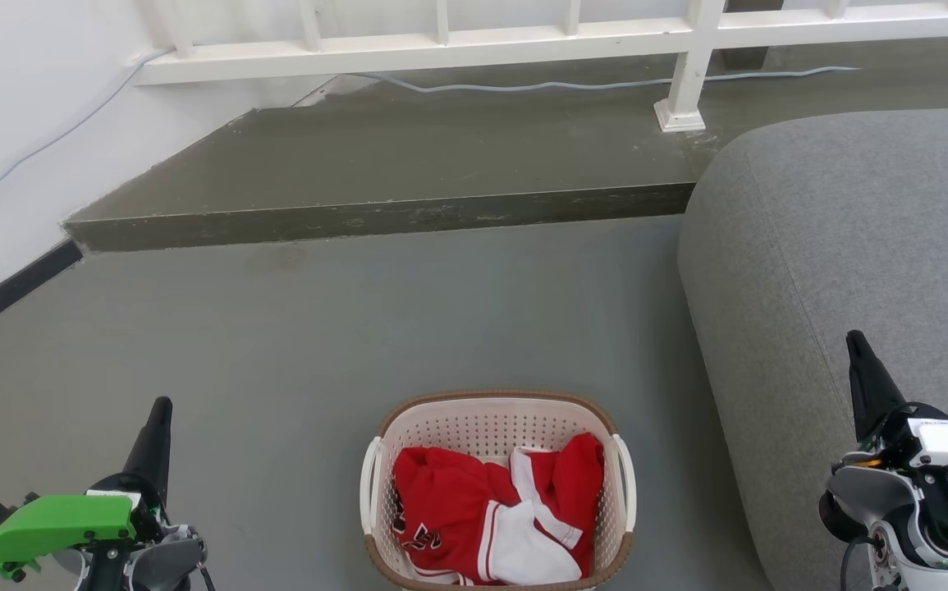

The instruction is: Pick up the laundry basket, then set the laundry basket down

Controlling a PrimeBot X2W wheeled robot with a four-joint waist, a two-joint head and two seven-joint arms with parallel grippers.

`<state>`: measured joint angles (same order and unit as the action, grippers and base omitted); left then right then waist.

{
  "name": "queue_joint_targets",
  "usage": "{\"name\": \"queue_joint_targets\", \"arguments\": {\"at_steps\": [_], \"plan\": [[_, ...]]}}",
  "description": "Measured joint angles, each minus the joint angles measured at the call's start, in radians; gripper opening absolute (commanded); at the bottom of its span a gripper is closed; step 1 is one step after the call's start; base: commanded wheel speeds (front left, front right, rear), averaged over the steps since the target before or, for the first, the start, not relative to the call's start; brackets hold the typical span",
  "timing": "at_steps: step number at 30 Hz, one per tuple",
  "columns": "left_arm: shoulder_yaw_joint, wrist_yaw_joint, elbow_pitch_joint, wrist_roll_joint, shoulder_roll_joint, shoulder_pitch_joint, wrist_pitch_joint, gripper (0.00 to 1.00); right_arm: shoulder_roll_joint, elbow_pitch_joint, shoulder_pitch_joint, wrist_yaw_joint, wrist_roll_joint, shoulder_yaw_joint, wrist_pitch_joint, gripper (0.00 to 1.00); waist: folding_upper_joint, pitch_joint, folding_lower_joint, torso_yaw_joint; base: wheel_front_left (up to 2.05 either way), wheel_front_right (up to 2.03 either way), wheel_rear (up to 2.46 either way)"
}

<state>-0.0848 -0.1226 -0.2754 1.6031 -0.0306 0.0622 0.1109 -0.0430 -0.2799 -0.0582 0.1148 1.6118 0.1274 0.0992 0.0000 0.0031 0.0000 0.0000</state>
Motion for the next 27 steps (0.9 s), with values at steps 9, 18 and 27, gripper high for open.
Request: {"name": "queue_joint_targets", "arguments": {"at_steps": [9, 18, 27], "plan": [[0.0, 0.0, 0.0, 0.0, 0.0, 0.0, 0.0, 0.0, 0.0, 0.0, 0.0, 0.0, 0.0, 0.0, 0.0, 0.0, 0.0, 0.0, 0.0, 0.0, 0.0, 0.0, 0.0], [0.005, 0.001, -0.04, 0.0, 0.019, -0.032, -0.002, 1.0, 0.021, -0.04, 0.041, -0.002, 0.0, -0.005, -0.002, 1.0, 0.0, 0.0, 0.0, 0.0, 0.0, 0.0, 0.0], [0.021, 0.001, -0.03, -0.008, 0.019, -0.032, -0.018, 1.0, 0.02, -0.017, 0.041, -0.002, -0.014, -0.02, -0.012, 1.0, 0.0, 0.002, 0.0, 0.001, 0.0, 0.0, 0.0]]}}
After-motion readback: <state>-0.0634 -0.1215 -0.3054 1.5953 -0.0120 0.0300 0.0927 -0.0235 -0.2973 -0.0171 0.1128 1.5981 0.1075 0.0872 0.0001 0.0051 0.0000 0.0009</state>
